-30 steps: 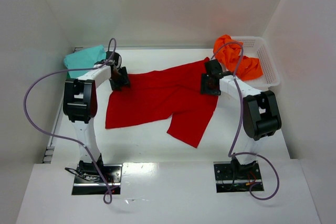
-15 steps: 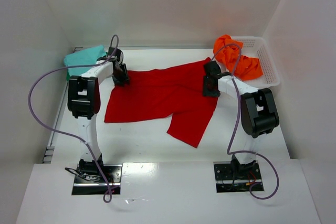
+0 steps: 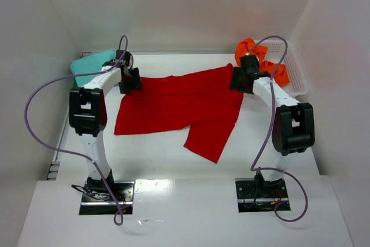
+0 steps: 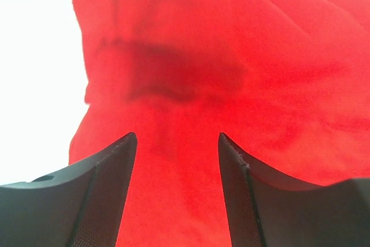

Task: Fold and stack the t-shirts
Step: Fold the flattened tshirt in 1/3 of the way

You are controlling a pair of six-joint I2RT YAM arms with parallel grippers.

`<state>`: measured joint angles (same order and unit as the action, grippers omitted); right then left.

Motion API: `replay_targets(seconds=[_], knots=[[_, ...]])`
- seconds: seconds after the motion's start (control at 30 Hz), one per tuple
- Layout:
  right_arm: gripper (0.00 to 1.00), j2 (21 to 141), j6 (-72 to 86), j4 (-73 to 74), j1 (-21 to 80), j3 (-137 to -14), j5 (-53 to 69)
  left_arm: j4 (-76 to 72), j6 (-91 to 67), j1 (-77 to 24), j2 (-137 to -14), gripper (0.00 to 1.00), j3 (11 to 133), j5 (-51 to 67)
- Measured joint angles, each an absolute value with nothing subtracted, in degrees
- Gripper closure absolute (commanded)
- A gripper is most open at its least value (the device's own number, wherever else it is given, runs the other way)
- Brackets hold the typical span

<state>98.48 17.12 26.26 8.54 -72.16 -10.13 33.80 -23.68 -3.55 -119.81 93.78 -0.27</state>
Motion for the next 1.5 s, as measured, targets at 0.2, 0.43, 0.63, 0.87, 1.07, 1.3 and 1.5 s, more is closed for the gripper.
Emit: replay_targets(seconds=[0.2, 0.43, 0.63, 0.87, 1.07, 1.3, 1.5], knots=[[0.31, 99.15, 15.29, 22.87, 8.49, -78.28, -3.53, 34.24, -23.64, -3.55, -109.69, 0.29, 91.11, -1.13], [0.31, 108.14, 12.99, 21.02, 8.71, -82.3, 2.48, 33.01, -23.7, -3.55, -107.92, 0.29, 88.27, -0.84], [0.31, 115.07, 11.4, 22.09, 8.88, -83.81, 4.12, 32.91, -23.7, -3.55, -107.92, 0.29, 84.93, 0.93], [0.3, 119.66, 9.47, 22.74, 10.92, -92.73, 5.15, 32.77, -23.7, -3.55, -107.92, 0.29, 83.96, 1.65], [0.3, 123.02, 8.86, 23.57, 13.43, -96.2, 4.54, 32.82, -23.68, -3.55, -107.92, 0.29, 83.83, 1.78], [0.3, 124.49, 8.62, 26.33, 14.17, -96.03, 0.32, 32.91, -23.64, -3.55, -107.92, 0.29, 83.59, 1.8], [0.3, 124.46, 8.6, 26.46, 14.17, -95.88, -1.98, 32.84, -23.44, -3.55, -107.92, 0.29, 83.31, 1.8]])
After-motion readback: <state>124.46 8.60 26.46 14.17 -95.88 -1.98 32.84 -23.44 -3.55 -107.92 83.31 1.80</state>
